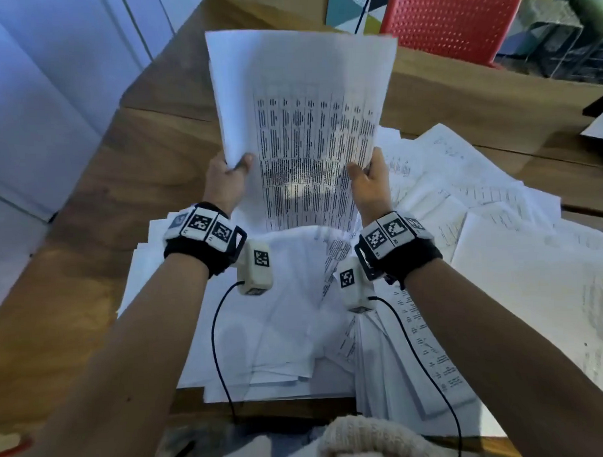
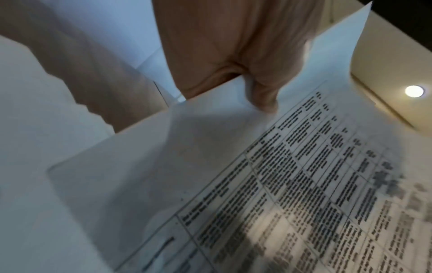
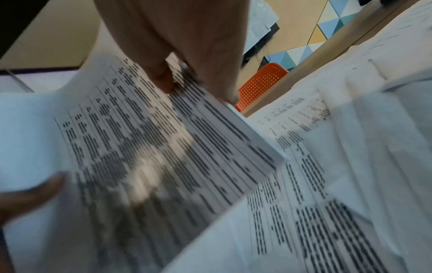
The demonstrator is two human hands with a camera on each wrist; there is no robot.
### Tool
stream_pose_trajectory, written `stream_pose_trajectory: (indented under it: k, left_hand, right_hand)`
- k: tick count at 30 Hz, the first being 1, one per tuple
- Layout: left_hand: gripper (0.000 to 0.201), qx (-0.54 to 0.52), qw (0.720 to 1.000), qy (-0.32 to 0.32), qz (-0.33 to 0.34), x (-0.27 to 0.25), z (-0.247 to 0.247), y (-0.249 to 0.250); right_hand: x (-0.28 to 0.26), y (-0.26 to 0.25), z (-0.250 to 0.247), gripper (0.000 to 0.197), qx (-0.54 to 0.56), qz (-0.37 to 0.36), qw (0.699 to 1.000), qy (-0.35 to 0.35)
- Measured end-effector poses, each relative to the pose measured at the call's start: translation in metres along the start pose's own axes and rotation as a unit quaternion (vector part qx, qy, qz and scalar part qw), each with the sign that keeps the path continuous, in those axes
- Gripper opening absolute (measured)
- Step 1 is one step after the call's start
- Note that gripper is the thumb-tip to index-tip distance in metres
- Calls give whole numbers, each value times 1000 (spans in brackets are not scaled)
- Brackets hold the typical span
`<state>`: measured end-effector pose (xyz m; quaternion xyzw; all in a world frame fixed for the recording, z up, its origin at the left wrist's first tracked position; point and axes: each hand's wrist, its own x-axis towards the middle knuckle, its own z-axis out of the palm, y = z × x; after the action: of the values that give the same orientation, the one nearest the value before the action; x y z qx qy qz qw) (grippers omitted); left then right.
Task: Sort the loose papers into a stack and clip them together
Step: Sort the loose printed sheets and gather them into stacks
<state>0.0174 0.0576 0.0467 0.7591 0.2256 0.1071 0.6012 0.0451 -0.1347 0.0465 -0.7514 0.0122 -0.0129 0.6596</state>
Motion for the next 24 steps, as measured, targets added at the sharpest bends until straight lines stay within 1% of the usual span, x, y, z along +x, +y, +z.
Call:
stream_pose_trajectory:
  k: [2,3,4,5,6,7,8,9,10,11,13,15,17,19,20,23,24]
  left_hand:
    - [17,14,999,35,-23,13,-22,6]
    - [19,20,998,55,-37,21,-33,8]
    - [24,28,997,64,-45,29,-46,11]
    - [34,35,995,75,-49,37,-60,12]
    - [41,32,995,79,-46,44,-74,14]
    - [38,30,996,82,-33,54,-89,11]
    - [31,38,996,71,-26,61,-104,8]
    - [28,48,997,52,-30,70,-117,3]
    - [31,54,997,28,-49,76,-129,-3]
    - [38,73,995,4,-74,82,-140,-12]
    - [47,164,980,-17,-114,89,-158,-28]
    - [42,204,970,-28,-126,96,-172,-45]
    - [30,232,965,-28,-118,99,-181,-57]
    - [12,263,959,-10,-110,103,-189,-67]
    - [6,273,956,-8,-111,106,-192,-71]
    - [5,291,949,1,-120,110,-196,-83]
    - [11,294,947,6,-127,110,-195,-86]
  right_hand:
    - [-2,9,16,14,-36,12,999,-35]
    - [-2,12,25,7,-75,22,995,-57]
    - [-4,13,36,9,-115,29,990,-76]
    - [-5,13,48,18,-154,36,983,-88]
    - [-5,14,61,19,-167,43,980,-96]
    - [-4,13,75,11,-167,48,980,-101]
    - [-5,11,90,4,-157,54,981,-100]
    - [-2,12,106,14,-146,59,984,-89]
    - [0,12,121,20,-136,70,985,-80]
    - [1,10,136,22,-124,78,987,-69]
    - [5,9,162,16,-109,97,987,-62]
    - [8,11,185,23,-107,115,985,-67]
    - [8,17,203,28,-128,147,976,-94]
    - [8,26,219,29,-185,180,957,-133]
    - [8,32,226,29,-216,187,947,-149]
    - [4,36,237,31,-299,191,920,-166]
    - [2,38,238,32,-323,193,911,-168]
